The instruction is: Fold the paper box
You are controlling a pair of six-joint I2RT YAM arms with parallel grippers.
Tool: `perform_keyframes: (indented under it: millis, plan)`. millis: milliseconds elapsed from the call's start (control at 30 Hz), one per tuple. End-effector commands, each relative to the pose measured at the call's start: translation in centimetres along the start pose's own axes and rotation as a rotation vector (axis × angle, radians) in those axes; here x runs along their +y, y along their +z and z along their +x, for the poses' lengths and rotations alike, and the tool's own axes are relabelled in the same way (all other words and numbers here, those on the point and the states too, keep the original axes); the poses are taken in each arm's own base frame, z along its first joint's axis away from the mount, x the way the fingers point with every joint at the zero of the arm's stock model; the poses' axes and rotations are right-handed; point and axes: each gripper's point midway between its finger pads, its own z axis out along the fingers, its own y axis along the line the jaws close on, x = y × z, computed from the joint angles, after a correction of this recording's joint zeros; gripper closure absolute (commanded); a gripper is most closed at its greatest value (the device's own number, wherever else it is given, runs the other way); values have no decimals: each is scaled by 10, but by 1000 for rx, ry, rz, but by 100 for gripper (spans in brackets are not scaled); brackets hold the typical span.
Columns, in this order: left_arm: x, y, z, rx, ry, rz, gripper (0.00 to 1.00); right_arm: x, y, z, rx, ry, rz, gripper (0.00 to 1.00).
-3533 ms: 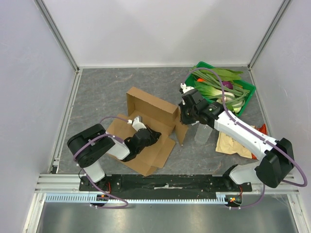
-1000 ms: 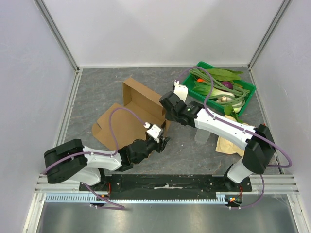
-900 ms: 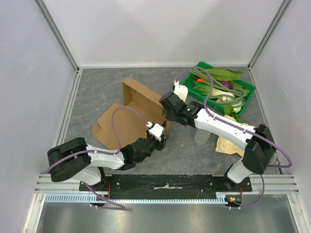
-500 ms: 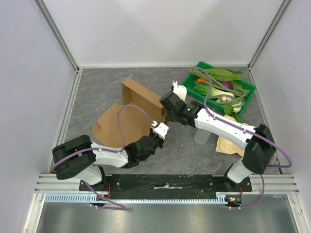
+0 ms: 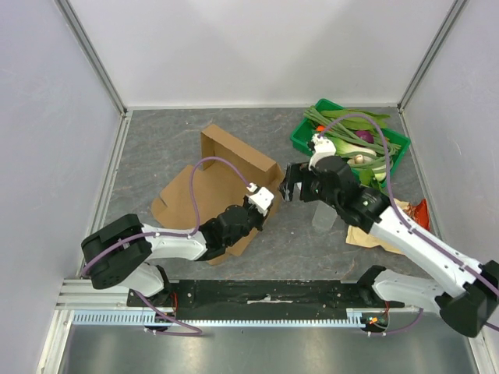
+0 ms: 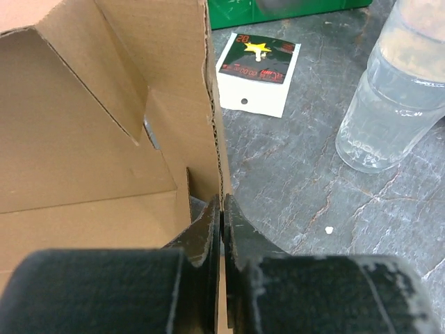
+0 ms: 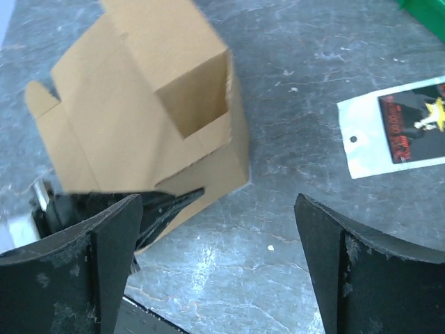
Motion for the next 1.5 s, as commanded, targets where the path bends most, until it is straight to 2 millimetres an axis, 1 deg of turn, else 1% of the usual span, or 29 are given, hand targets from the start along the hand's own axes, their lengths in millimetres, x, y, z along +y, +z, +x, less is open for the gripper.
perform_keyframes:
  millis: [0,33,67,133,167,200,233,267,300,367,400,433,500,533,567,700,733,767,800,833,900,1000,1167,1267,1333,1367,1400,1433,1467]
  plan:
    - [-5,5,-33,-58,-22,59,95,19,-2,36,40,-74,-135,2]
    - [-4,5,-34,-62,-27,57,96,23,-6,40,35,-69,-149,2]
    - [-2,5,-35,-65,-37,51,96,24,-6,53,55,-65,-158,4]
    - [7,5,-33,-63,-51,31,96,35,-12,58,27,16,-182,6]
    - [9,6,-33,-65,-85,24,96,31,-8,74,43,36,-176,10]
    - [11,6,-31,-64,-97,17,96,39,-8,74,17,67,-200,13]
    - [14,7,-30,-63,-111,8,96,39,-3,86,40,100,-195,15]
    - [17,10,-27,-60,-117,-1,96,45,-1,94,53,105,-203,26]
    - [18,10,-30,-76,-129,-4,96,46,5,96,51,119,-188,27]
    - [22,12,-27,-80,-149,-4,97,49,19,115,100,160,-178,26]
    - [23,13,-26,-79,-152,-1,97,52,25,112,71,194,-183,26]
    - [25,14,-27,-79,-157,-5,98,44,34,130,100,256,-149,26]
    - [27,15,-25,-79,-159,-5,98,53,43,126,52,306,-187,27]
    - [27,14,-26,-81,-166,-2,98,49,48,127,32,321,-160,27]
    - [28,14,-24,-78,-169,-2,98,53,52,123,14,364,-163,27]
    - [32,13,-20,-72,-183,-11,98,49,75,141,55,413,-97,30]
    - [33,13,-21,-75,-189,-7,98,49,78,145,55,420,-98,30]
    - [34,13,-20,-75,-192,-9,98,54,80,139,29,457,-128,31]
    - [37,13,-21,-77,-201,-16,98,48,84,150,43,469,-108,32]
    - [37,12,-22,-81,-204,-12,98,45,86,152,41,482,-96,38]
    - [39,12,-23,-86,-208,-11,98,45,91,160,38,510,-108,39]
    - [39,11,-24,-87,-209,-7,98,54,96,161,26,550,-156,50]
    - [39,10,-21,-82,-212,-6,98,55,108,179,43,539,-142,51]
    - [38,9,-20,-81,-212,-1,98,54,113,182,33,559,-135,51]
    - [39,8,-18,-78,-213,-6,98,54,114,178,13,572,-142,58]
    - [39,8,-17,-78,-209,-6,98,53,115,177,6,572,-134,65]
    - [38,7,-15,-73,-206,-5,98,47,117,176,-11,571,-104,69]
    - [40,7,-15,-75,-205,-8,98,40,118,185,13,564,-65,74]
    - [40,6,-15,-78,-203,-11,98,39,119,183,9,562,-55,86]
